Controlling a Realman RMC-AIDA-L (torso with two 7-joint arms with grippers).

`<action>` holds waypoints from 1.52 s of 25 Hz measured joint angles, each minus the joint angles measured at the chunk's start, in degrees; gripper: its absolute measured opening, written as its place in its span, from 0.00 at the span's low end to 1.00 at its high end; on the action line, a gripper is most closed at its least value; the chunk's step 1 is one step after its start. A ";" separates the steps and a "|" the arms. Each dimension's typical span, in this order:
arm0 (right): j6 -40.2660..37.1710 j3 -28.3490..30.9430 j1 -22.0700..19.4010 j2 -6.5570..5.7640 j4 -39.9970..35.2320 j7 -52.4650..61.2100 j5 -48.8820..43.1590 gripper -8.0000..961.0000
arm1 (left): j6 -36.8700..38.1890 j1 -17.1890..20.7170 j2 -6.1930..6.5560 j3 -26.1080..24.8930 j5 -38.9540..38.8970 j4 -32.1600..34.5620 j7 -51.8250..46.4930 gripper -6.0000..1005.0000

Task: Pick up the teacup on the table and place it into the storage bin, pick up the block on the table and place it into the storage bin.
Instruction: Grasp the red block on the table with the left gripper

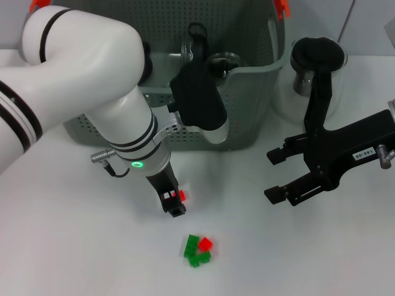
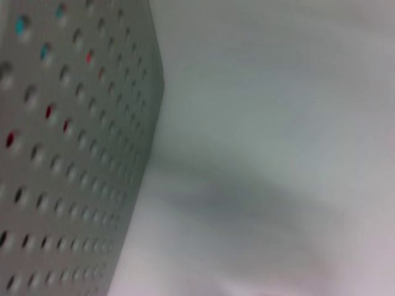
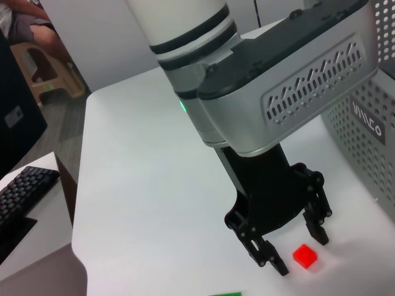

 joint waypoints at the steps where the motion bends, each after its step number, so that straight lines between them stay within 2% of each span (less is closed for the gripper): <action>1: 0.00 0.00 0.00 0.00 0.00 0.00 0.00 0.99 | 0.00 -0.03 0.00 0.01 -0.01 0.01 -0.02 0.57; 11: 0.05 0.00 -0.28 0.00 0.00 -0.07 0.03 0.99 | 0.57 -0.41 0.00 0.01 -0.43 0.08 -0.09 0.50; 16: 0.15 0.00 -0.46 0.00 0.00 -0.12 0.15 0.99 | 0.82 -0.51 0.00 0.01 -0.38 0.18 -0.15 0.32; 38: 0.18 0.07 -0.61 0.00 0.00 -0.17 0.24 0.99 | -0.21 -0.96 0.00 1.26 -0.03 0.97 -1.55 0.33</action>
